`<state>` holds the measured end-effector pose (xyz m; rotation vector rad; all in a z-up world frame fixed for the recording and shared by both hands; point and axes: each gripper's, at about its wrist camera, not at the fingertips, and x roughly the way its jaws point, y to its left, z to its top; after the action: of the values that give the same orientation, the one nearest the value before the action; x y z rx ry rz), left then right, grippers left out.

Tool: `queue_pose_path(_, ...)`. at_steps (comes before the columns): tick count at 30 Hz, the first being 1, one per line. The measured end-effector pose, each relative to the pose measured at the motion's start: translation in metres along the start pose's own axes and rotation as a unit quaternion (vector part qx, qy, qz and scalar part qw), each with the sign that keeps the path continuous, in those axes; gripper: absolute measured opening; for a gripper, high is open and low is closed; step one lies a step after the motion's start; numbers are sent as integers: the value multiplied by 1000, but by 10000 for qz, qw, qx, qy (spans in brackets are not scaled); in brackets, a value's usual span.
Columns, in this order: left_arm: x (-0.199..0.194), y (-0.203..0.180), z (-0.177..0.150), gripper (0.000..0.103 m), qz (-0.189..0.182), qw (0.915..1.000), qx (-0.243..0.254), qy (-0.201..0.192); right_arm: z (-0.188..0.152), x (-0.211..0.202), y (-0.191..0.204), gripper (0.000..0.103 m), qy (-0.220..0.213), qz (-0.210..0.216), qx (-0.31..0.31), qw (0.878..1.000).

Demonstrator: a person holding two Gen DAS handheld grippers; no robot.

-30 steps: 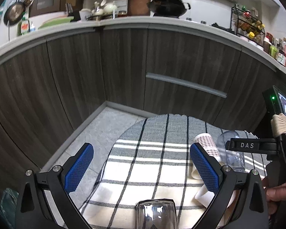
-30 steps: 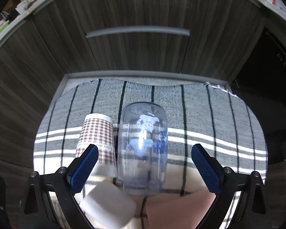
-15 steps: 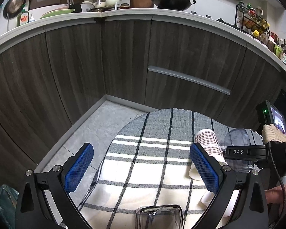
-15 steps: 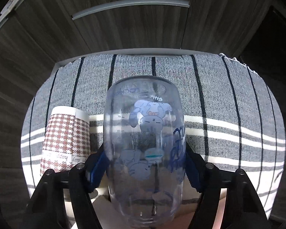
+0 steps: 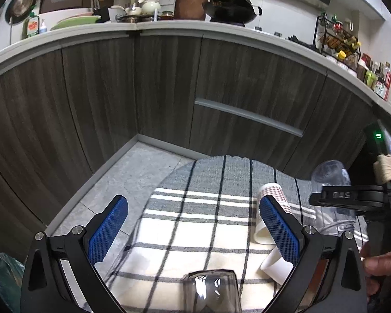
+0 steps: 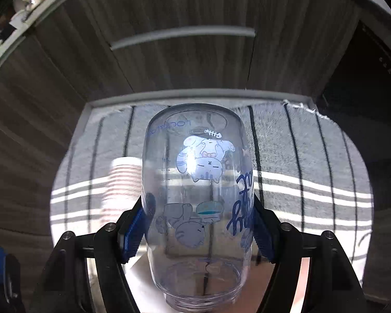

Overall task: Flip cup upside down
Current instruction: 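Lift the clear cup with the right gripper and turn it upright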

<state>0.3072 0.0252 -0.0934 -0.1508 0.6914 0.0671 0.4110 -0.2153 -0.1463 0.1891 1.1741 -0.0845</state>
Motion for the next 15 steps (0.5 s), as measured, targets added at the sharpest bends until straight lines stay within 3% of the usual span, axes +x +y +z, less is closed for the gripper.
queue_pose_path(6,-34,18,2,103,117,9998,-74,-115,-20,-59,-1,71,-138,400,187,9989)
queue_pose_path(15,-96,40,-24,103,183,9993,244,-235,-97,-104,1,71,-42,738,390,9965)
